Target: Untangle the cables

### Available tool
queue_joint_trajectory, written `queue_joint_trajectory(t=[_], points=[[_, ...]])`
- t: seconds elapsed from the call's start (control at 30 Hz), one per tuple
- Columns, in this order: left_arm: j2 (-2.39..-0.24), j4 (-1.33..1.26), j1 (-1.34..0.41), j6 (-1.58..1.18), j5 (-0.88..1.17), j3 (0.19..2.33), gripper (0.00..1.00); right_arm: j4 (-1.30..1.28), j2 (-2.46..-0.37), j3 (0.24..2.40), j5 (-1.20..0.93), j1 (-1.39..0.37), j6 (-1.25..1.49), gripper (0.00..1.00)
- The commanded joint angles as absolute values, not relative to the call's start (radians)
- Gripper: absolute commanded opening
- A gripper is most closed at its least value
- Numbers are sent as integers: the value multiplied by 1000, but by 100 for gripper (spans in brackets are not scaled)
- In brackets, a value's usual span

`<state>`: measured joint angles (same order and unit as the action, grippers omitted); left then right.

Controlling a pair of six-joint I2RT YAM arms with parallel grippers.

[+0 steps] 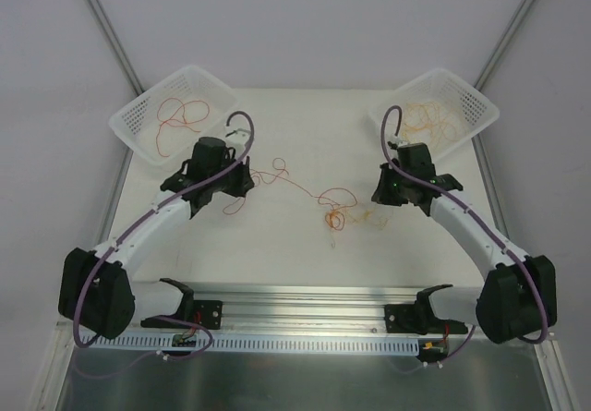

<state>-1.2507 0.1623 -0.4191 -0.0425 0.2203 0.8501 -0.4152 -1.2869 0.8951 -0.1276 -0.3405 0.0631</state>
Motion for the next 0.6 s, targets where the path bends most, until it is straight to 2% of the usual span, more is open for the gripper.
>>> queue_joint_trajectory(t=[0.0, 0.2, 0.4, 0.47, 0.57], points=[[-1160, 259, -326, -188, 173, 928, 0, -547, -1180, 902, -77, -267, 109, 1], [-1097, 337, -247, -232, 195, 1070, 0, -647, -1170, 926, -68, -215, 130, 1], [-1085, 402, -201, -294, 360, 1252, 0, -663, -1242, 868, -66, -184, 184, 1], [-1088, 458, -195, -267, 332, 1311, 0, -654, -1250, 851, -64, -154, 208, 1], [-1100, 553, -193, -164, 154, 1360, 0, -664, -1261, 844, -43, -127, 210, 1]])
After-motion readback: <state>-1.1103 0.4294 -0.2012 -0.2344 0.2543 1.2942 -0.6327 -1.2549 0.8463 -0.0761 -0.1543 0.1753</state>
